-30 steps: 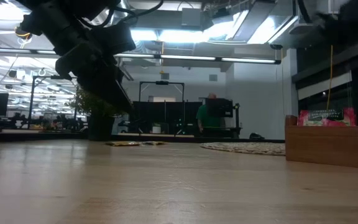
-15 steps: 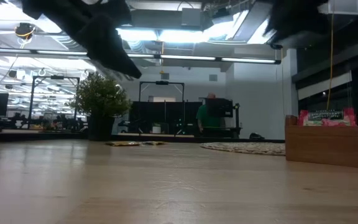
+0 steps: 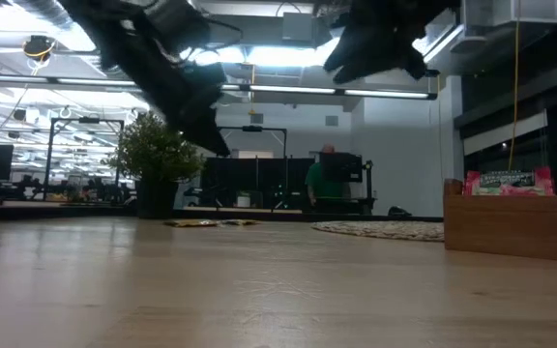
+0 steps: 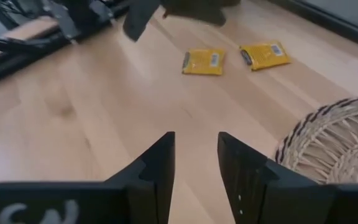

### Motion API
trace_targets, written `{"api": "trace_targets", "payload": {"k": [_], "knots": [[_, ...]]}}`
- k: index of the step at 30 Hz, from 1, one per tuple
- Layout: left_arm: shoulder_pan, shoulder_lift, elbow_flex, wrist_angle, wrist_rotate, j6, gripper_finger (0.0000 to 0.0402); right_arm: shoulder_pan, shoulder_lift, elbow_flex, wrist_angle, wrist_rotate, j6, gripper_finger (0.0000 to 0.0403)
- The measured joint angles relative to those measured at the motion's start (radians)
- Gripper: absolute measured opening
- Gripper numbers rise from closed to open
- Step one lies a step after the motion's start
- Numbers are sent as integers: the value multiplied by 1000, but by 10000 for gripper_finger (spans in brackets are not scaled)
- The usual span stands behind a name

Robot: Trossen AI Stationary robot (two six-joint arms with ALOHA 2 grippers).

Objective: Pick & Place Tea
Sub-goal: Put the top orange tea bag into the right slot of the wooden organizer

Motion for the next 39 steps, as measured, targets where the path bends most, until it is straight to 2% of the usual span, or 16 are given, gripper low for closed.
{"api": "trace_targets", "payload": {"k": [8,15,22,27,33,39], "knots": [[90,228,248,-186,60,145,3,-43,69,-1,21,-142,35,122],[170,387,411,-321,137,211,2,-26,68,-1,34,-234,61,122],[242,493,459,-346,174,182,2,7,66,0,44,-238,57,122],[250,577,458,-352,210,159,3,11,66,0,42,-238,56,122],[225,615,465,-378,212,135,3,11,66,0,42,-237,53,122],[149,608,464,-440,202,122,2,11,66,0,41,-237,50,122]]}}
